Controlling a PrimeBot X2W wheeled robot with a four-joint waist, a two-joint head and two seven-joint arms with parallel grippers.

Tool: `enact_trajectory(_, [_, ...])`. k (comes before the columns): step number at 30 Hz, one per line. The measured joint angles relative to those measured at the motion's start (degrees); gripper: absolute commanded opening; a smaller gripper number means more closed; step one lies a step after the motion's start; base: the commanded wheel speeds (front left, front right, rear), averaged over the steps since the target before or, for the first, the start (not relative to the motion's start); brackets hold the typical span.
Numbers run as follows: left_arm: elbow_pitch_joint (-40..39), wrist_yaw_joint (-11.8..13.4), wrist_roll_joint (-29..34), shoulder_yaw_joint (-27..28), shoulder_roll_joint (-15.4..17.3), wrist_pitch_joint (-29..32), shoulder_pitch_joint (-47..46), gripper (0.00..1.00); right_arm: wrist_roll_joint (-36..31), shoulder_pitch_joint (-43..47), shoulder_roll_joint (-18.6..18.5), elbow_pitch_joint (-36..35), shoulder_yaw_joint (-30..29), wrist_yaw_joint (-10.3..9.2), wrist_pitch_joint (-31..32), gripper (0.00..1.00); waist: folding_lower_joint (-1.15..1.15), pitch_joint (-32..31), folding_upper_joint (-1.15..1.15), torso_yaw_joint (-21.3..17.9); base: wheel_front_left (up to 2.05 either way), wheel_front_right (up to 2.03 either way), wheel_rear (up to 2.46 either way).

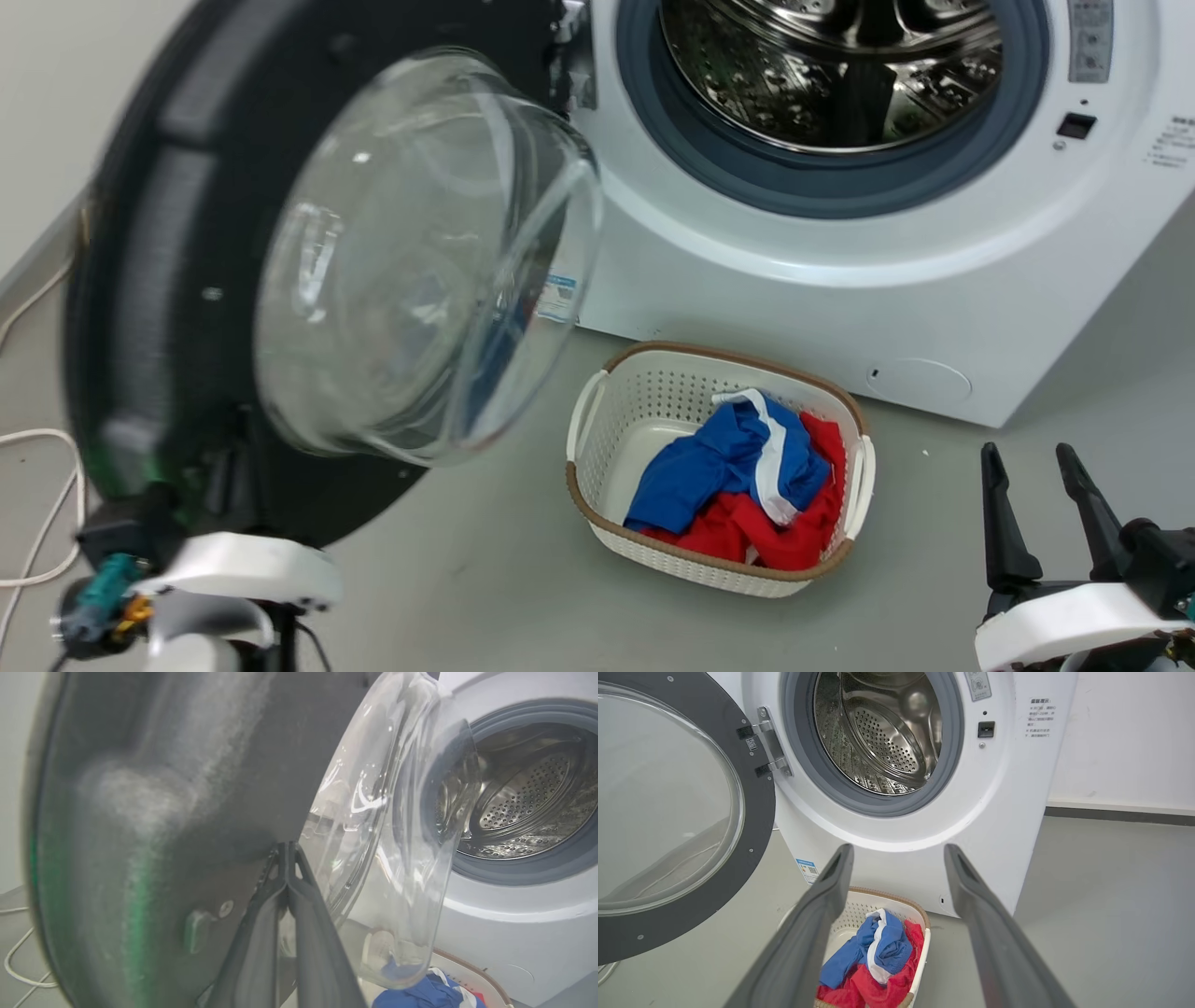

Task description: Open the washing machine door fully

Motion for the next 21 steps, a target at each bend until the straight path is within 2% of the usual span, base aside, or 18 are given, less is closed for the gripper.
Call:
enact_trajectory(9, [5.5,0.7,-3.4,8.2,4.4,-0.7,-3.5,0.0,0.0,-1.8,-0.2,-0.4,0.6,0.0,0.2,1.0,0.0,3.9,0.0,-2.6,0.0,0.0,0.0])
enact_trajectory(11, [9.6,-0.9,-5.2,10.6,6.7,-0.6,-5.9,0.0,0.3,-2.6,-1.0,-0.2,0.6,0.0,0.3,1.0,0.0,5.8,0.0,-3.4,0.0,0.0,0.0])
enact_trajectory(14, [13.1,-2.3,-6.8,12.6,8.4,-0.6,-8.0,0.0,0.5,-3.2,-1.3,0.0,0.6,0.0,0.2,1.0,0.0,6.6,0.0,-3.9,0.0,0.0,0.0])
enact_trajectory(21, [21.2,-5.2,-9.3,15.5,10.8,-0.9,-11.6,0.0,0.6,-4.4,-2.0,0.6,0.9,0.0,0.1,1.0,0.0,7.4,0.0,-4.7,0.0,0.0,0.0])
